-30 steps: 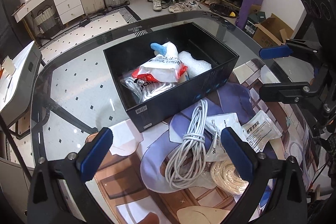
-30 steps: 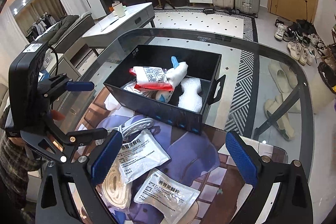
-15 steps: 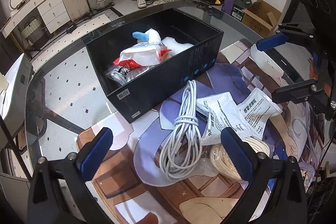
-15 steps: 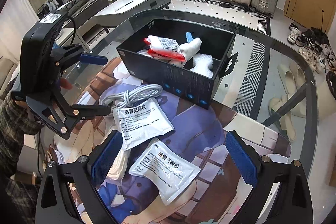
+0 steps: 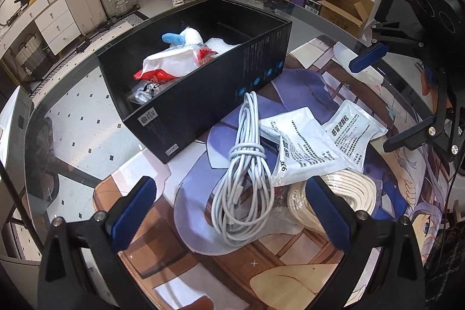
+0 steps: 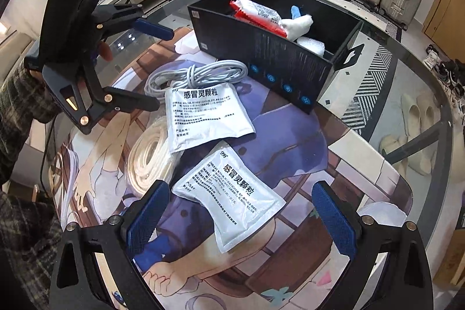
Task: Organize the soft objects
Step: 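Grasp a white medicine sachet with the right gripper while the left gripper grasps the white cable coil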
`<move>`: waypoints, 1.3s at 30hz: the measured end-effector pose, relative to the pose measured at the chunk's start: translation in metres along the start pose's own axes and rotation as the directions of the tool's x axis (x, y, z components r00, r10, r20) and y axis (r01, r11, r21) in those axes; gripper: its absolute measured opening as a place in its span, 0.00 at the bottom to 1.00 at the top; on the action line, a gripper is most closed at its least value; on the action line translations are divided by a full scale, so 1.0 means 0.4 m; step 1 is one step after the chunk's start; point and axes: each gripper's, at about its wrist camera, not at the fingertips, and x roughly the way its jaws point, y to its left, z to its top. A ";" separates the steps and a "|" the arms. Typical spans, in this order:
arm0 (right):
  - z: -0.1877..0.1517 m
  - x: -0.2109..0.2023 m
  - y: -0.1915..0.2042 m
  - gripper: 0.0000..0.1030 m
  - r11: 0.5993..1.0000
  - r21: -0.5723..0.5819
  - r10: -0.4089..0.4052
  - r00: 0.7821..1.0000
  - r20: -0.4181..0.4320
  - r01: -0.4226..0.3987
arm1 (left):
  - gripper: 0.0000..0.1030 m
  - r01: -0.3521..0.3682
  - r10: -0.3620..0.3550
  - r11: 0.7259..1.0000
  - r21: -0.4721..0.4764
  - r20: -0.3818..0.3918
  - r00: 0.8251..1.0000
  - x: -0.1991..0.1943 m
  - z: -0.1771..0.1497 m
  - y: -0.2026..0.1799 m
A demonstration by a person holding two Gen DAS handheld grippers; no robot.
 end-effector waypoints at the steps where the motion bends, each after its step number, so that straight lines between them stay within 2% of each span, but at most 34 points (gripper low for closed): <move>1: -0.003 0.004 0.003 0.97 1.000 -0.011 0.002 1.000 -0.009 -0.002 | 1.00 0.003 -0.003 1.000 0.004 -0.002 1.000 0.001 -0.002 -0.001; 9: -0.027 0.038 0.015 0.97 0.995 -0.100 -0.001 0.996 -0.087 -0.007 | 0.99 0.057 -0.056 0.998 0.037 -0.028 0.998 0.022 -0.002 -0.001; 21: -0.020 0.099 0.017 0.97 0.985 -0.174 -0.019 0.986 -0.166 -0.010 | 0.97 0.073 -0.071 0.996 0.057 -0.049 0.996 0.061 0.011 0.007; 33: -0.016 0.121 0.015 0.97 0.980 -0.199 -0.039 0.986 -0.163 0.006 | 0.77 0.108 -0.107 0.994 0.033 -0.029 0.994 0.068 0.014 0.024; 36: -0.016 0.122 0.021 0.94 0.982 -0.191 -0.040 0.986 -0.161 0.009 | 0.75 0.112 -0.111 0.993 0.031 -0.025 0.993 0.070 0.017 0.024; 39: -0.006 0.114 0.019 0.87 0.983 -0.183 -0.044 0.987 -0.157 0.015 | 0.68 0.119 -0.119 0.992 0.030 -0.021 0.993 0.068 0.022 0.023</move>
